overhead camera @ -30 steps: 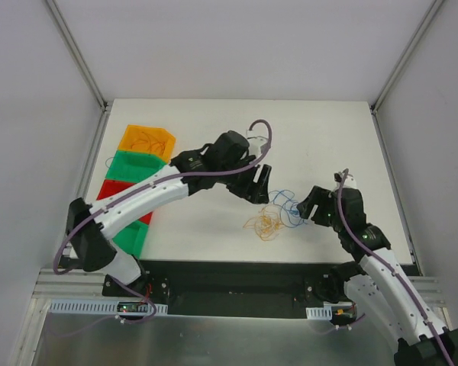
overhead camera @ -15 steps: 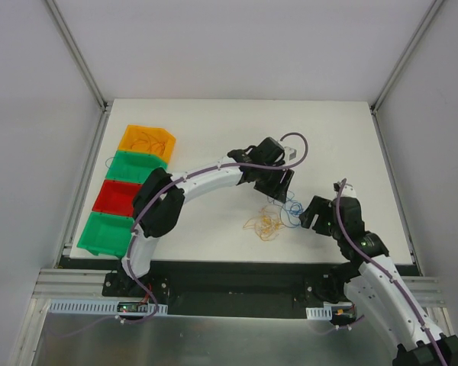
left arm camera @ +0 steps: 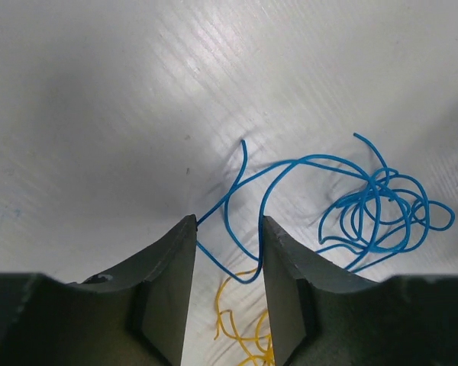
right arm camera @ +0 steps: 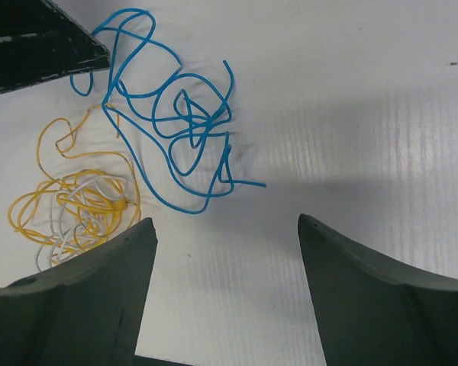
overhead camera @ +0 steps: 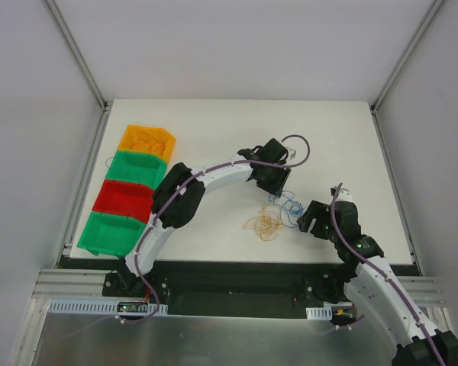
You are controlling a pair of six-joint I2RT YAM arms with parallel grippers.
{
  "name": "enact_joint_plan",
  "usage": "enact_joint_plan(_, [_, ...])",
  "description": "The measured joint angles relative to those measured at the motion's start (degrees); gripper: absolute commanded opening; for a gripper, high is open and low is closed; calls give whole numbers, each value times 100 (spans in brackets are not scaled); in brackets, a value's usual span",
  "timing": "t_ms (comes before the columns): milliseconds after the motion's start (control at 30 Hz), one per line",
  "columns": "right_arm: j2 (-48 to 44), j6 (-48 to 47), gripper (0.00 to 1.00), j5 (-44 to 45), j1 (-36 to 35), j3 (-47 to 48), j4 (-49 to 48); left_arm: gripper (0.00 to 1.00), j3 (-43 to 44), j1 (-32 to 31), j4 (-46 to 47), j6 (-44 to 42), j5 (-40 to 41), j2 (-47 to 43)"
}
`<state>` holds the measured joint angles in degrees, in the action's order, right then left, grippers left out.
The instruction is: Untangle the cables
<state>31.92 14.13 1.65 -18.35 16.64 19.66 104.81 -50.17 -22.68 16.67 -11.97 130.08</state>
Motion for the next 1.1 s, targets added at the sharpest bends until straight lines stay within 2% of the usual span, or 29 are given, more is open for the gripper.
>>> enact_joint_plan(67, [-13, 0, 77, -28, 0, -26, -52, 30, 98, 0, 0, 0, -42, 118])
enact_joint_plan(200, [-4, -2, 78, -63, 4, -28, -151, 0, 140, -2, -20, 31, -114, 223])
enact_joint_plan(433, [247, -9, 89, -208, 11, -26, -275, 0, -57, -2, -15, -17, -125, 66])
enact_joint_plan(633, [503, 28, 89, -262, 11, 175, -334, 0, -745, -2, -98, 254, -457, -1196])
enact_joint_plan(833, [603, 153, 88, -713, 7, 903, -647, 0, -793, -2, -31, 557, -831, -2645])
enact_joint_plan(933, [494, 195, 88, -857, -20, 1174, -793, 0, -767, -2, -37, 702, -1010, -3095])
enact_joint_plan(1100, [321, 256, 88, -1014, -149, 1486, -1049, 0, -595, -2, -74, 960, -1220, -3309])
